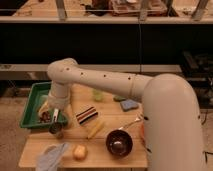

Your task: Place towel in table surface

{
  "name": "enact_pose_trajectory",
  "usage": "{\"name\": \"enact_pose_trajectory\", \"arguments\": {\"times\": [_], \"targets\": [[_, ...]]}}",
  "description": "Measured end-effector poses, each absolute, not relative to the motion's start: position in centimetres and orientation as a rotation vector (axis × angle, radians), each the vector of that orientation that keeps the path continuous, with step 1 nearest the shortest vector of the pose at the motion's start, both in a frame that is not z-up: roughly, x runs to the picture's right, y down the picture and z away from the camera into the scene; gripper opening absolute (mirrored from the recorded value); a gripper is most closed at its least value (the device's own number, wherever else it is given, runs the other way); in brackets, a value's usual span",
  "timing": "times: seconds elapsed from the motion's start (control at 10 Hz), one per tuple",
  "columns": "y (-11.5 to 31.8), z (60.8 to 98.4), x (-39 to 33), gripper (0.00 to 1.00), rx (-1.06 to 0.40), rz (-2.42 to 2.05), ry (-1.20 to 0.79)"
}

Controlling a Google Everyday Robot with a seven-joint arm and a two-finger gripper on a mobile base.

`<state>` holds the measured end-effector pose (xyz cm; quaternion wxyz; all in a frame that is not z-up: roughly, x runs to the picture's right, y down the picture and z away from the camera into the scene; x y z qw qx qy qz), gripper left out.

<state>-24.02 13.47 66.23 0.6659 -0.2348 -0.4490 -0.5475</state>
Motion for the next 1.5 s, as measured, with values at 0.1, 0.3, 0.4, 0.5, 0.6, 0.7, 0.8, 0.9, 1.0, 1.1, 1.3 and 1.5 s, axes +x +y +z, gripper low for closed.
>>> {"name": "enact_pose_trajectory", "arguments": {"times": [0.1,0.3,0.4,0.5,0.6,0.7,0.8,0.9,1.0,1.1,1.3,1.5], "targets": [[14.7,65.0,-23.6,0.80,-0.550,-1.266,-1.048],[15.4,64.3,-23.8,0.80,-0.557,-1.282,-1.066],[15.3,64.4,-23.7,0.80,-0.557,-1.280,-1.065],[15.4,64.4,-23.7,0.80,-0.556,-1.284,-1.065],[15.5,64.4,-23.9,0.80,-0.552,-1.293,-1.070],[16.4,64.6,-23.2,0.80,-0.527,-1.290,-1.101],[17.4,64.9,-22.6,0.80,-0.507,-1.289,-1.125],[19.5,65.1,-21.5,0.80,-0.478,-1.286,-1.163],[21.4,64.7,-20.6,0.80,-0.460,-1.288,-1.191],[22.8,64.4,-19.7,0.80,-0.451,-1.287,-1.209],[25.0,64.8,-18.4,0.80,-0.458,-1.287,-1.225],[25.8,65.8,-18.2,0.80,-0.463,-1.293,-1.227]]}}
